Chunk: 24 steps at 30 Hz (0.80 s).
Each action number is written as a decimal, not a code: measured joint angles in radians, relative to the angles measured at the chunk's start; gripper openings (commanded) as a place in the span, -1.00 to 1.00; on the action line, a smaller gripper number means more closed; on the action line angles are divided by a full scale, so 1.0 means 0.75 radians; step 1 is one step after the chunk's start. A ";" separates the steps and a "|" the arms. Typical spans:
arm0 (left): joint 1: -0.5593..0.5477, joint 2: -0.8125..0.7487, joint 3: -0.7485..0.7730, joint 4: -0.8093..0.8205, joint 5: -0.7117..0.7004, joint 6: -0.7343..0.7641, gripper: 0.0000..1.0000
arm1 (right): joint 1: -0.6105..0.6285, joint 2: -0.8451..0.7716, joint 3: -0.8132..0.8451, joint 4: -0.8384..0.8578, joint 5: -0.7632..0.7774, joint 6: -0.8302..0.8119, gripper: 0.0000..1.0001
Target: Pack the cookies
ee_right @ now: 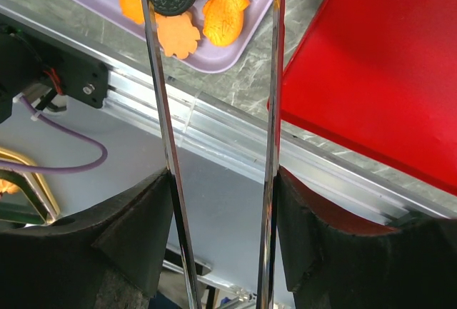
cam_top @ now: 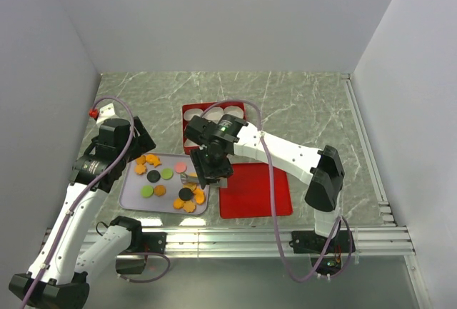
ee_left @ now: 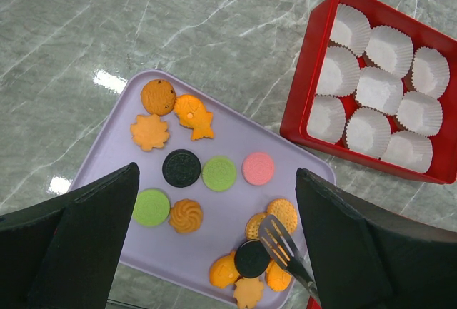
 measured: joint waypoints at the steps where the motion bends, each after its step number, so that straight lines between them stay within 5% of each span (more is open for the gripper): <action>1: 0.000 0.000 0.000 0.000 0.000 0.000 0.94 | 0.001 0.005 0.001 0.001 -0.001 0.000 0.25; 24: 0.012 -0.001 0.000 0.001 0.000 0.000 0.91 | 0.006 0.106 0.091 -0.039 -0.010 -0.025 -0.07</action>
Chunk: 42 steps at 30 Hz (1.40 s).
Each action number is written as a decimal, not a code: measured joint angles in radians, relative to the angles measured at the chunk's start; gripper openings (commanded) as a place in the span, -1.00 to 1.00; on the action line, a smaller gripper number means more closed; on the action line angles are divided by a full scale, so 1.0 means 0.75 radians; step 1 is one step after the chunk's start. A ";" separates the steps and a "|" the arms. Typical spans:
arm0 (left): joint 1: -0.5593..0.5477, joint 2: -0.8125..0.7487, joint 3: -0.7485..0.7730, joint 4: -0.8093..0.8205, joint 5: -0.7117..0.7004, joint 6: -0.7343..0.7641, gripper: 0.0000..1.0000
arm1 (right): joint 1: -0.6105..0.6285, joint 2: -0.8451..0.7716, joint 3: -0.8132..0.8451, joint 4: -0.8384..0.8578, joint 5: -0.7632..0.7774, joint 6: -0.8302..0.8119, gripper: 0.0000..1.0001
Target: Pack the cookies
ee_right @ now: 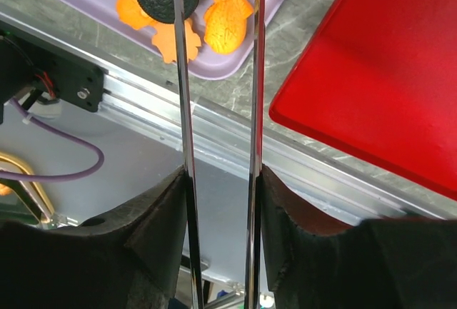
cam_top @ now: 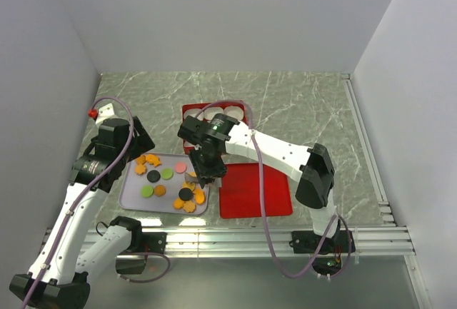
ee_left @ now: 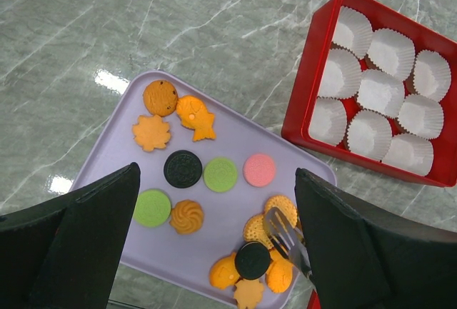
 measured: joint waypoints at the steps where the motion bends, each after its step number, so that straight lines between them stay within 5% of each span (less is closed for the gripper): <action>1: 0.001 0.000 0.000 0.000 0.001 0.000 0.91 | 0.000 0.008 0.025 -0.014 0.007 -0.001 -0.07; 13: 0.007 -0.006 0.000 0.000 0.001 0.001 0.89 | -0.028 0.061 0.495 -0.105 0.072 -0.030 -0.11; 29: 0.010 0.015 0.000 -0.001 -0.001 -0.001 0.86 | -0.444 0.135 0.632 -0.019 -0.015 -0.070 -0.13; 42: 0.010 0.020 0.000 -0.002 -0.034 -0.010 0.87 | -0.519 0.385 0.703 0.125 -0.102 -0.078 -0.12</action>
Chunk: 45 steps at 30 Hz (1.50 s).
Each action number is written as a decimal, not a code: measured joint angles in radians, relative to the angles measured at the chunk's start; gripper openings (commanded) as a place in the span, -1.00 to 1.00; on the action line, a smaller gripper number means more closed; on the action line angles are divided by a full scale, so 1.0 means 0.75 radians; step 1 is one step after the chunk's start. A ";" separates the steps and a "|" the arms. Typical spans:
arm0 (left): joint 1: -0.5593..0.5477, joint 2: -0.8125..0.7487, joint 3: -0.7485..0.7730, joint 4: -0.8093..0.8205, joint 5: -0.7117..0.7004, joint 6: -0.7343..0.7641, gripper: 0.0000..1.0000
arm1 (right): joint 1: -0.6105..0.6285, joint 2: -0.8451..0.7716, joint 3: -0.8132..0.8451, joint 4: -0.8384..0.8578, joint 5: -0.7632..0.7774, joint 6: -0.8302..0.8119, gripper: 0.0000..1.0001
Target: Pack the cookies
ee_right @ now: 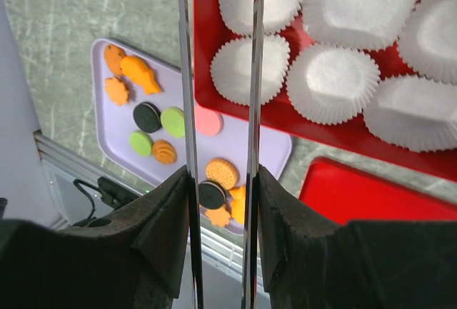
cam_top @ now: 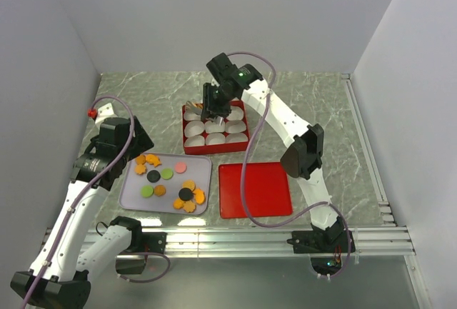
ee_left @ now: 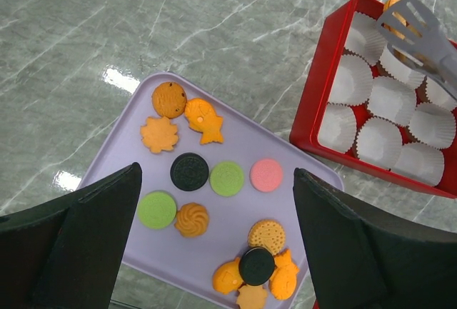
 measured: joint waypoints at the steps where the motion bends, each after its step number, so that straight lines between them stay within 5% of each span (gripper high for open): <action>1: 0.000 0.002 0.000 0.000 0.000 0.000 0.88 | -0.004 0.003 0.000 0.008 -0.009 -0.001 -0.12; 7: 0.000 0.011 0.000 0.000 -0.001 -0.001 0.91 | -0.031 0.027 0.001 0.053 -0.065 -0.002 -0.09; 17: 0.000 0.011 0.000 -0.001 -0.022 -0.024 0.95 | -0.079 0.071 0.003 0.063 -0.121 -0.018 0.29; 32: 0.003 0.033 -0.007 -0.004 -0.034 -0.030 0.96 | -0.149 0.004 -0.073 0.001 -0.093 -0.077 0.29; 40: 0.030 -0.057 -0.008 0.002 -0.034 -0.030 0.99 | -0.004 -0.219 -0.150 -0.009 0.027 -0.085 0.28; 45: 0.047 -0.058 -0.008 0.001 -0.034 -0.030 0.99 | 0.215 -0.462 -0.382 0.005 0.121 -0.063 0.28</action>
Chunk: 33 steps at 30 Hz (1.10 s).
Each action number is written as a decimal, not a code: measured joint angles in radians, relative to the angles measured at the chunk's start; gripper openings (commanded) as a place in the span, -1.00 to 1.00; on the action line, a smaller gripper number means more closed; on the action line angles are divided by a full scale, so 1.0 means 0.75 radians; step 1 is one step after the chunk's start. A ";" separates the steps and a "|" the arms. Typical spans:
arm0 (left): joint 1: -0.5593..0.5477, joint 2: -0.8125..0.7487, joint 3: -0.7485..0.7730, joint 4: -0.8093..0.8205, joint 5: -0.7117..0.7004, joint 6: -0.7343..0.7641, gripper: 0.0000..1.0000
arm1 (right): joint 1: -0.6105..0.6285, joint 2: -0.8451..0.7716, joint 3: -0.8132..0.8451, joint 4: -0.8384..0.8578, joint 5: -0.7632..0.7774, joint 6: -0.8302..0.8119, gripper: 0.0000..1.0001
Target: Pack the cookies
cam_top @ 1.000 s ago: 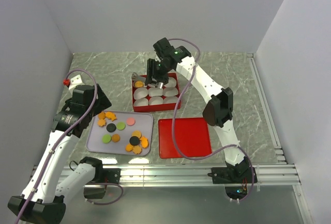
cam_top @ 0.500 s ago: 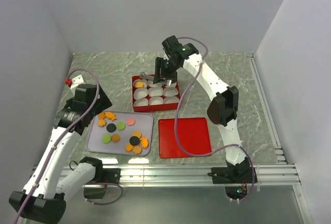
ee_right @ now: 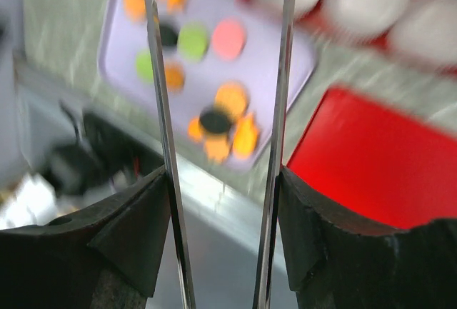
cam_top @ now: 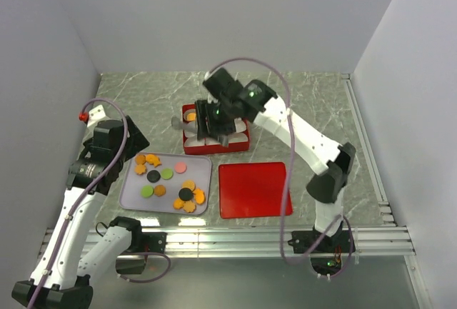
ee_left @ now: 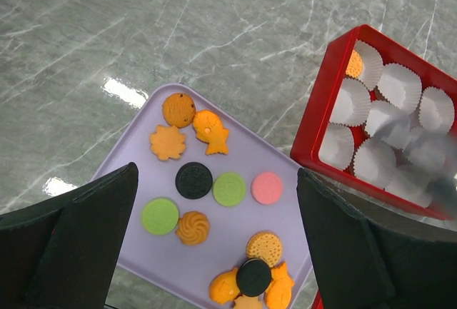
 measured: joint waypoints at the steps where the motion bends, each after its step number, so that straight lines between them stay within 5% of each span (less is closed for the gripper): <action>1: 0.006 -0.002 0.000 0.000 0.000 0.000 0.99 | 0.046 -0.042 -0.055 -0.002 0.008 0.006 0.29; 16: 0.015 -0.020 0.000 -0.001 -0.021 -0.005 0.99 | 0.372 -0.173 -0.456 -0.050 0.081 0.082 0.30; 33: -0.051 -0.022 0.000 -0.020 -0.065 -0.036 0.99 | 0.520 -0.162 -0.461 -0.023 0.032 0.109 0.30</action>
